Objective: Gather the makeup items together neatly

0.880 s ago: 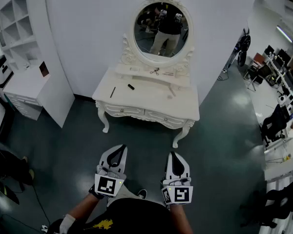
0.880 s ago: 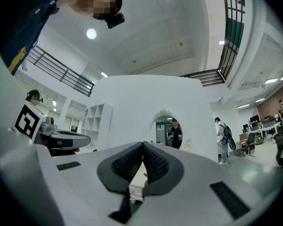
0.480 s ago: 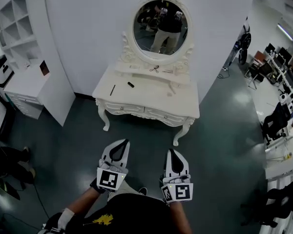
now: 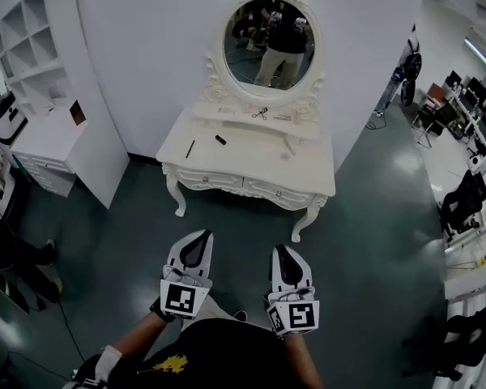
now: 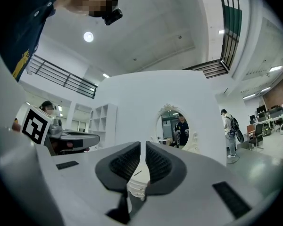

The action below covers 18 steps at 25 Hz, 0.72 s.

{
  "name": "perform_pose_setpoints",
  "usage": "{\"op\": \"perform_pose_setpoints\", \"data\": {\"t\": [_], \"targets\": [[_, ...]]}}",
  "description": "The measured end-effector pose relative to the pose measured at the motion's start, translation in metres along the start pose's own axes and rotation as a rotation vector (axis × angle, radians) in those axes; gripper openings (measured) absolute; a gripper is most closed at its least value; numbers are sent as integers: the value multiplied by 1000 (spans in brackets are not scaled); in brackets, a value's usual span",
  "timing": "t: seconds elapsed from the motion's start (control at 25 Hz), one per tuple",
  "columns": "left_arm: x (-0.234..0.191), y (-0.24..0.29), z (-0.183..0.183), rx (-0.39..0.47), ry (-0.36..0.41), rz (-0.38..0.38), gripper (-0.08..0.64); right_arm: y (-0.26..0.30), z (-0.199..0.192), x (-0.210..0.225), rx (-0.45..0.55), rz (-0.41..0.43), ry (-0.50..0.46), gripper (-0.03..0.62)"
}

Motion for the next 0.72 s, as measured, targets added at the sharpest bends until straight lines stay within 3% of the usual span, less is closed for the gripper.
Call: {"op": "perform_pose_setpoints", "data": {"t": [0.08, 0.48, 0.56, 0.72], "targets": [[-1, 0, -2, -11, -11, 5, 18, -1, -2, 0, -12, -3, 2, 71], [5, 4, -15, -66, 52, -9, 247, -5, -11, 13, -56, -21, -1, 263], [7, 4, -18, -93, 63, -8, 318, -7, -12, 16, -57, -27, 13, 303], [8, 4, -22, -191, 35, -10, 386, -9, -16, 21, -73, -47, 34, 365]]}}
Point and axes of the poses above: the fingertips, and each gripper's own axes: y forward along the fingers, x to its right, z out of its top, the point moved 8 cm from there along -y, backward along the fingers, and after that the axes turned 3 degrees about z, right-handed, at the moved point
